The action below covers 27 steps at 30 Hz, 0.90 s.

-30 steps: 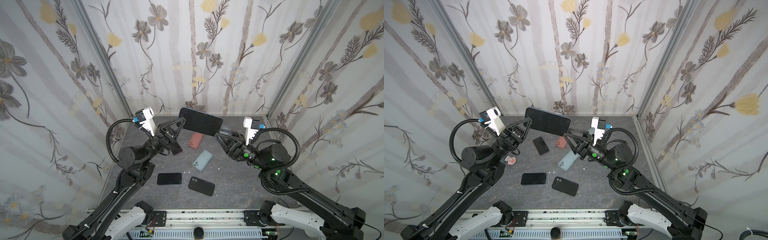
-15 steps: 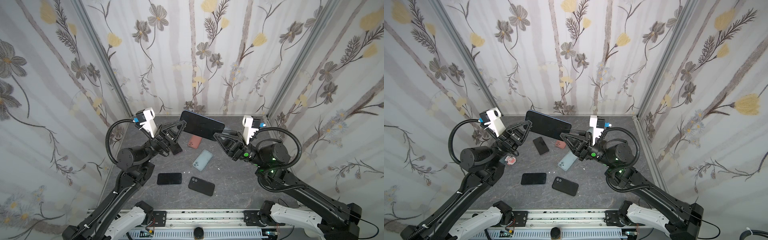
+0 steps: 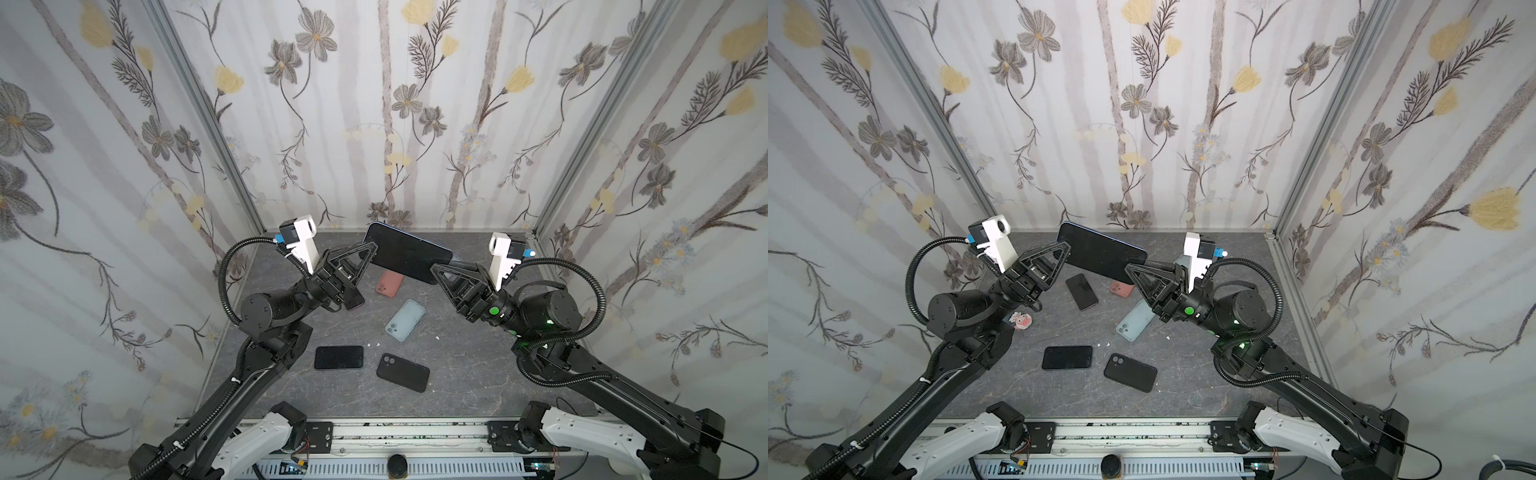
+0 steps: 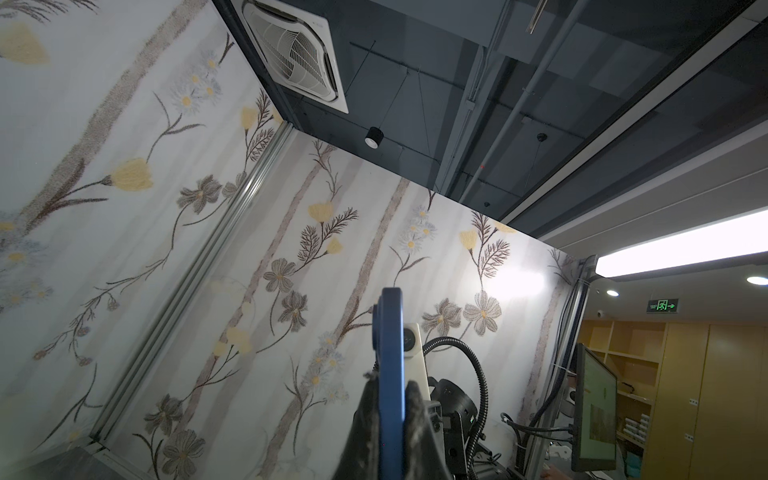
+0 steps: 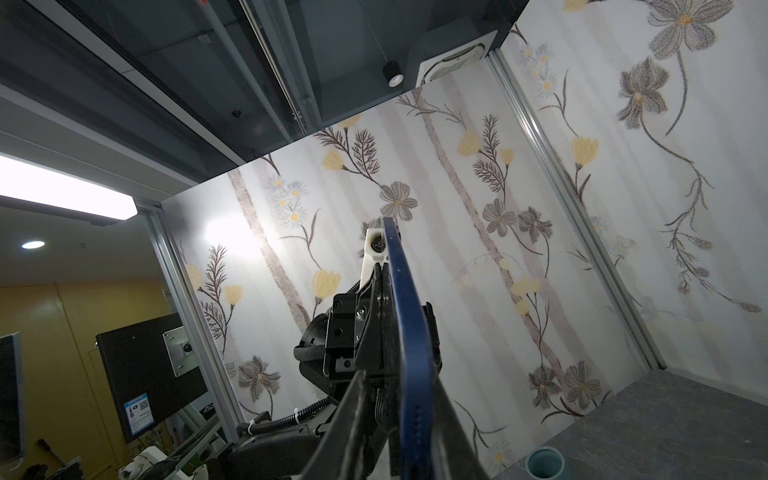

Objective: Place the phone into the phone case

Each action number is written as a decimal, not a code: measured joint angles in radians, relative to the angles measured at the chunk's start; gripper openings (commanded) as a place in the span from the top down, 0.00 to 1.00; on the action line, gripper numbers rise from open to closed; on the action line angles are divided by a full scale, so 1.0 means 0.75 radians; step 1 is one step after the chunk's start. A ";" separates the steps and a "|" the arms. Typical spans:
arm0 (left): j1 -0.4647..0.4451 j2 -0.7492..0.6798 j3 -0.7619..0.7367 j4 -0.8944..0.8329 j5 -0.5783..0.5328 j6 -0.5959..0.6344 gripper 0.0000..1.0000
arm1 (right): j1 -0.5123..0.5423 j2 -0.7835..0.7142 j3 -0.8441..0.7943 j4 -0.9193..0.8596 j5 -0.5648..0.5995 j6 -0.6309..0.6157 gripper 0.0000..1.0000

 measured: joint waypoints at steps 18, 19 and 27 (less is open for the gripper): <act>0.000 0.014 -0.008 0.014 0.024 -0.005 1.00 | 0.000 -0.003 -0.010 -0.001 0.058 0.012 0.86; 0.000 0.014 -0.008 0.014 0.024 -0.005 1.00 | 0.000 -0.003 -0.010 -0.001 0.058 0.012 0.86; 0.000 -0.001 -0.031 0.007 0.006 -0.025 0.60 | 0.010 -0.015 -0.022 0.002 0.057 0.032 1.00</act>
